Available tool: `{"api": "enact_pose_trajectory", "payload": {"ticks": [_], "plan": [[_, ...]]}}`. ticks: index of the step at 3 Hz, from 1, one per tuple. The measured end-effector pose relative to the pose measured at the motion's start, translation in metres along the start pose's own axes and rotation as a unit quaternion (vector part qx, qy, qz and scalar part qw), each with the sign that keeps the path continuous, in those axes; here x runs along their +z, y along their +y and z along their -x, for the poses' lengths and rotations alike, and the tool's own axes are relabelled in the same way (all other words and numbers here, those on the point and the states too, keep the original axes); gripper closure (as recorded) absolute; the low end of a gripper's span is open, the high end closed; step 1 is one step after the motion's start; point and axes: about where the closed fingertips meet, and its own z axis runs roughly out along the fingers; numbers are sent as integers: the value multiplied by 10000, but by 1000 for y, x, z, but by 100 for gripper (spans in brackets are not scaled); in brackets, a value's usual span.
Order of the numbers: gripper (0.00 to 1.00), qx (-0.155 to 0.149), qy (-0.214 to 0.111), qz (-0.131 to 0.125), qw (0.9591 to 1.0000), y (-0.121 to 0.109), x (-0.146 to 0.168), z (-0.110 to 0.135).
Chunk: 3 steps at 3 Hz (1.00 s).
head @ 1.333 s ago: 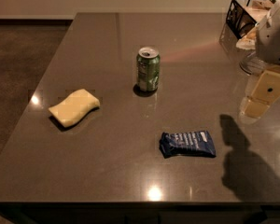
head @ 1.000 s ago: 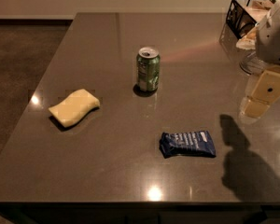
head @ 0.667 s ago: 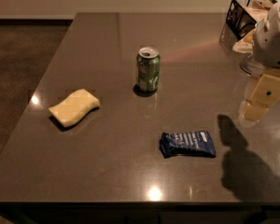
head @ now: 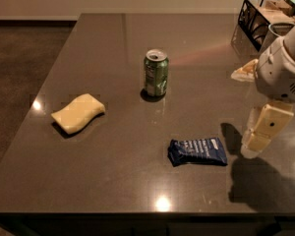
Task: Pick rxbar blueberry
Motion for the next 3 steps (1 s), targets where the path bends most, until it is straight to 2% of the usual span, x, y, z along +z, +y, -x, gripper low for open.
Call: {"api": "enact_pose_trajectory", "payload": {"ticks": [1,2,3], "plan": [[0,-186,-302,375,9987,24,37,16],[0,-287,-432,520,9973,37,60,25],[0,-411,-465,520,9967,41,79,31]]}}
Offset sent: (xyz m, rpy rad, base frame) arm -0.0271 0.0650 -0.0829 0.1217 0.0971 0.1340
